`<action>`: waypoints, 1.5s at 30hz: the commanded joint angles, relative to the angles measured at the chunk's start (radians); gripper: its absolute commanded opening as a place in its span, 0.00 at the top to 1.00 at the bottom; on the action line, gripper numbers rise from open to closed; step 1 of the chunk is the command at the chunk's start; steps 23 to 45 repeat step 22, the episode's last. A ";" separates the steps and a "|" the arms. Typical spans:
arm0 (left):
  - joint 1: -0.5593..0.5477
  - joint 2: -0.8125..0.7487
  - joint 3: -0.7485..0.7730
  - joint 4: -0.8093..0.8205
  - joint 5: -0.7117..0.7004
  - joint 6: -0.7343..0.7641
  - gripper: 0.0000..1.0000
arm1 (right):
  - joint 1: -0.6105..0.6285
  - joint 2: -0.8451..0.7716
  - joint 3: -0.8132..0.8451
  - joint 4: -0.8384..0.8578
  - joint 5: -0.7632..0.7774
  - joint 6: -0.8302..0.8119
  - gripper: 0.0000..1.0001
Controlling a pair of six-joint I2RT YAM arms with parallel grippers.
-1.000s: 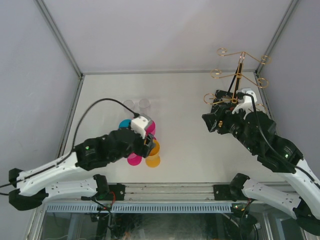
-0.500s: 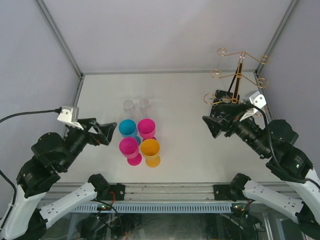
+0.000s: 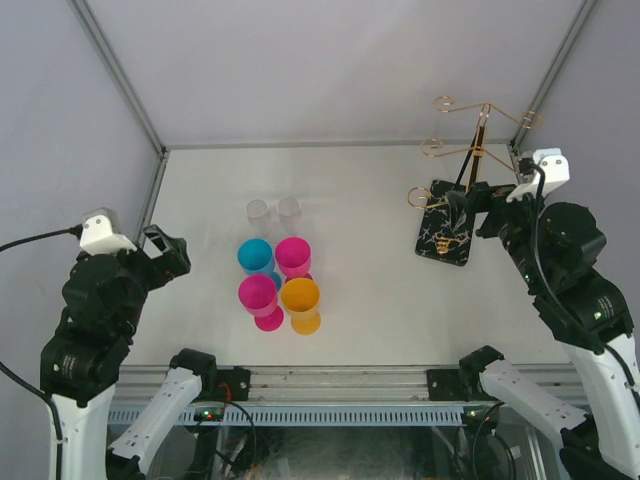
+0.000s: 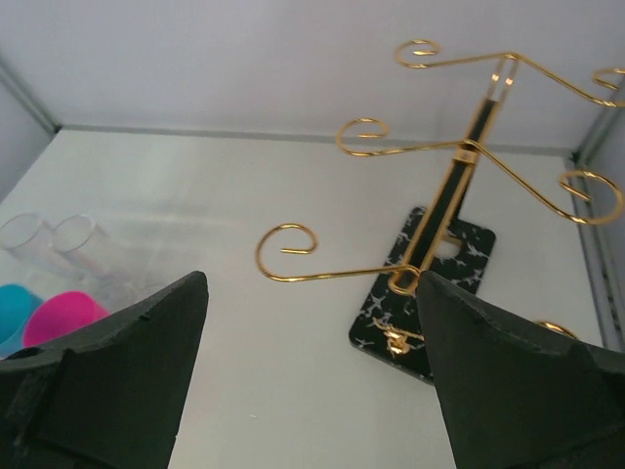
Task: Take the wine glass off the wine glass rack
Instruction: Reset both arms
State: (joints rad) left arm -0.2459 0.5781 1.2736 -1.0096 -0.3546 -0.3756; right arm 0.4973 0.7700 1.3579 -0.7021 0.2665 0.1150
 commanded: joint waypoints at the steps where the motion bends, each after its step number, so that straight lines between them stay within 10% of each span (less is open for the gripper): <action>1: 0.011 -0.046 0.027 -0.018 -0.092 -0.096 0.00 | -0.171 -0.029 0.051 -0.098 -0.136 0.085 0.13; 11: 0.010 -0.113 0.084 -0.084 -0.349 -0.192 0.00 | -0.361 -0.100 0.125 -0.210 -0.293 0.127 0.13; 45: 0.011 -0.129 0.163 -0.069 -0.325 -0.120 0.00 | -0.360 -0.147 0.174 -0.178 -0.375 0.146 0.12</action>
